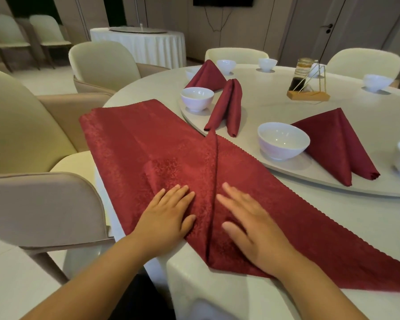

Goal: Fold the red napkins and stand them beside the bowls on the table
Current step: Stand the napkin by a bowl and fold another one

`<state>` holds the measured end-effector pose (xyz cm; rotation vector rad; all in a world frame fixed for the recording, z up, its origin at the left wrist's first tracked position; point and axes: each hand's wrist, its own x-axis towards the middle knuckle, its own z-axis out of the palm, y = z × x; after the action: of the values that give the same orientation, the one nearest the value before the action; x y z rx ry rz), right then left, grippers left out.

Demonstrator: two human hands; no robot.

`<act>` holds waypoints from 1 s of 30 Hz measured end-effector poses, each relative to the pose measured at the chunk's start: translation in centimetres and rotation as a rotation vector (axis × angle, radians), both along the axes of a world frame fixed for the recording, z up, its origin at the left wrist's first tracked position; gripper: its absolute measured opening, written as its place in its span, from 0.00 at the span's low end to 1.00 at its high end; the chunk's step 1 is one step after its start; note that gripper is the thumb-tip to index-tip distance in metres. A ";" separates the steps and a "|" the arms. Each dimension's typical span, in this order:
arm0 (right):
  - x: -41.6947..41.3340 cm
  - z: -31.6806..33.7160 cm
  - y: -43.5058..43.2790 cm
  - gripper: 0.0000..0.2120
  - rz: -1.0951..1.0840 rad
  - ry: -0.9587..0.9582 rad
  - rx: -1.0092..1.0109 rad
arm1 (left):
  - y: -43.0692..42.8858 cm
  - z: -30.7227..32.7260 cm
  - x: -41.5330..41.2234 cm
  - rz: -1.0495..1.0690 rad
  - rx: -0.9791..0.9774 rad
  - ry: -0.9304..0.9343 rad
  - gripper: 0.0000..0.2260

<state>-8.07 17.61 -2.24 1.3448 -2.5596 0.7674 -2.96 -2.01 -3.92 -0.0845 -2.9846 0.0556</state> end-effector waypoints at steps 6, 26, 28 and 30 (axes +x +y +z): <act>0.7 -0.6 -1.6 0.39 -0.022 0.021 0.257 | 0.2 0.6 0.1 0.011 0.016 -0.071 0.40; 0.4 -0.9 -1.4 0.43 0.008 -0.139 0.267 | -0.9 1.9 0.6 -0.145 0.427 0.407 0.11; 0.4 -0.9 -1.4 0.42 0.016 -0.144 0.262 | 1.0 0.6 1.8 -0.200 0.468 0.337 0.10; 0.4 -0.9 -1.4 0.43 0.026 -0.148 0.257 | 1.7 -0.7 2.3 -0.181 0.493 0.332 0.10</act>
<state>-7.67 16.19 -3.14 1.4442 -2.8429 0.5769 -0.68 -0.28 -4.60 -0.2563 -2.5606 -0.6173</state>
